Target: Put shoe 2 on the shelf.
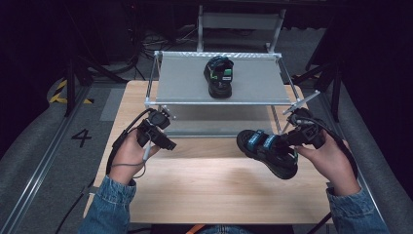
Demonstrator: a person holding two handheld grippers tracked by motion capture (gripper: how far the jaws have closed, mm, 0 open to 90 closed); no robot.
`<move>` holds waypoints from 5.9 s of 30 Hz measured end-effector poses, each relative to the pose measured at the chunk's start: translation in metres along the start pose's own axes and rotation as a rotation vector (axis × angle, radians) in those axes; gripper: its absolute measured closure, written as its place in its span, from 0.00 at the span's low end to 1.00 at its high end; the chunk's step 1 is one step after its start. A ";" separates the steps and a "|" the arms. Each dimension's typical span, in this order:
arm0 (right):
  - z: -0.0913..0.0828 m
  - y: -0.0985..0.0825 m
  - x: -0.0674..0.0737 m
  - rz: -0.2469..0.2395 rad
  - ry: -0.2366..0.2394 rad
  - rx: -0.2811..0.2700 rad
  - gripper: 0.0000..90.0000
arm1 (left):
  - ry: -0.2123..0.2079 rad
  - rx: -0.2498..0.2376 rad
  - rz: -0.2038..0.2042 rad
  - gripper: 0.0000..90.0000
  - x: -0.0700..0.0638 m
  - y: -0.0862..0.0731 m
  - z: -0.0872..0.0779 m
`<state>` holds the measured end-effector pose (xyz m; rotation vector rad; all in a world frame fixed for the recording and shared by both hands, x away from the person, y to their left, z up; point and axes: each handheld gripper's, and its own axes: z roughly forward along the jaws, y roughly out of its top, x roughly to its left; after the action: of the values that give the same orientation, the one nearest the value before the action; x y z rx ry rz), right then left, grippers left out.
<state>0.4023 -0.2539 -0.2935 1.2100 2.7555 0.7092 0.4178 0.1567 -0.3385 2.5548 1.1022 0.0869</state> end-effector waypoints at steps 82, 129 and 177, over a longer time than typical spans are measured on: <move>-0.082 0.086 -0.057 0.073 -0.140 -0.360 0.66 | 0.001 0.018 0.002 0.52 0.002 0.001 0.002; -0.016 0.025 -0.028 -0.025 -0.117 -0.357 0.96 | -0.006 0.018 -0.005 0.52 0.001 -0.004 0.002; 0.009 0.063 -0.008 -0.114 -0.080 -0.426 0.69 | 0.029 0.011 -0.087 0.51 0.012 -0.039 -0.009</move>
<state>0.4530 -0.2190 -0.2761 0.9595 2.4105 1.1315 0.3979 0.1925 -0.3447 2.5190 1.2262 0.0962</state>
